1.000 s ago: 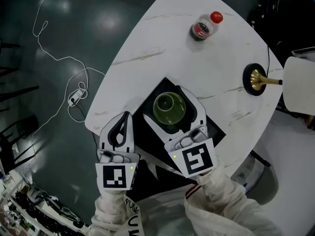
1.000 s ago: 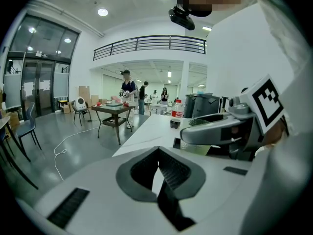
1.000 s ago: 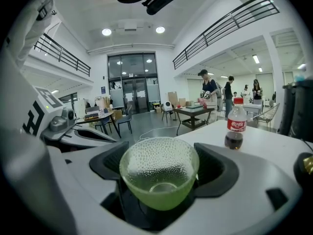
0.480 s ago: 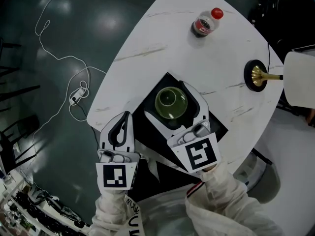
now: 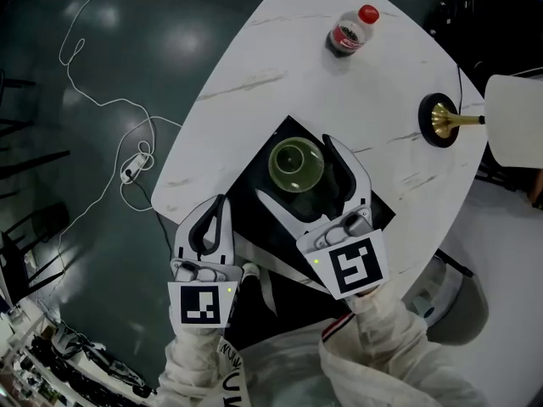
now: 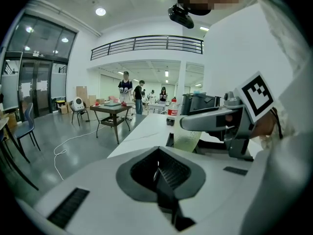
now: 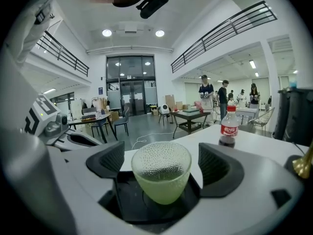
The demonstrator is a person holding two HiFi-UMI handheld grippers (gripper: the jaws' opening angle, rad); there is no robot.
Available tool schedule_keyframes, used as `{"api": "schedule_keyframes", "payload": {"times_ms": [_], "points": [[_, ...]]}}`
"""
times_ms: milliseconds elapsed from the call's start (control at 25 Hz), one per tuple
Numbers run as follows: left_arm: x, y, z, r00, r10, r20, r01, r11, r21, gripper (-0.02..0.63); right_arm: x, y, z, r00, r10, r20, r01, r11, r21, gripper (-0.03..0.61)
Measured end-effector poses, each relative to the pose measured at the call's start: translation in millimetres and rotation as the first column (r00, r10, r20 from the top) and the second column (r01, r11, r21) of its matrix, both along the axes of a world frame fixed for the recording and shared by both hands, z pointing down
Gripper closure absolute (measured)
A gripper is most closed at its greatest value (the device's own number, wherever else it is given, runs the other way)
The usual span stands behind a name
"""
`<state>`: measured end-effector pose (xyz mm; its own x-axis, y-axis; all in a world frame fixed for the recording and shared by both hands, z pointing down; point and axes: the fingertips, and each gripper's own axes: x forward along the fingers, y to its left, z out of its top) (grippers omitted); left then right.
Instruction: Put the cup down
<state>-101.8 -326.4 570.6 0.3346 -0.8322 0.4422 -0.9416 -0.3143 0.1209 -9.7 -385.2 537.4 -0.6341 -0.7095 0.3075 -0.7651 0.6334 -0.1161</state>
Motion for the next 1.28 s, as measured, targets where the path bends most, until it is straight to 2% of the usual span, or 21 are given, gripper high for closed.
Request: {"api": "schedule_keyframes", "payload": {"times_ms": [400,720,1080,1280], "points": [[7,25,-14,0.998,0.056,0.0,-0.056,0.998,0.033,0.603,24,29,-16,0.993,0.115,-0.01,-0.115,0.993,0.018,0.12],[6,50,-24,0.996,0.091,0.013,-0.092,0.994,0.058,0.603,34,62,-26,0.988,0.153,-0.012,-0.153,0.988,0.028,0.12],[13,90,-45,0.988,0.15,0.028,-0.152,0.984,0.093,0.603,41,114,-52,0.979,0.2,0.027,-0.201,0.977,0.07,0.124],[14,113,-64,0.983,0.176,0.041,-0.18,0.975,0.13,0.603,43,149,-64,0.976,0.215,0.037,-0.217,0.973,0.076,0.184]]}}
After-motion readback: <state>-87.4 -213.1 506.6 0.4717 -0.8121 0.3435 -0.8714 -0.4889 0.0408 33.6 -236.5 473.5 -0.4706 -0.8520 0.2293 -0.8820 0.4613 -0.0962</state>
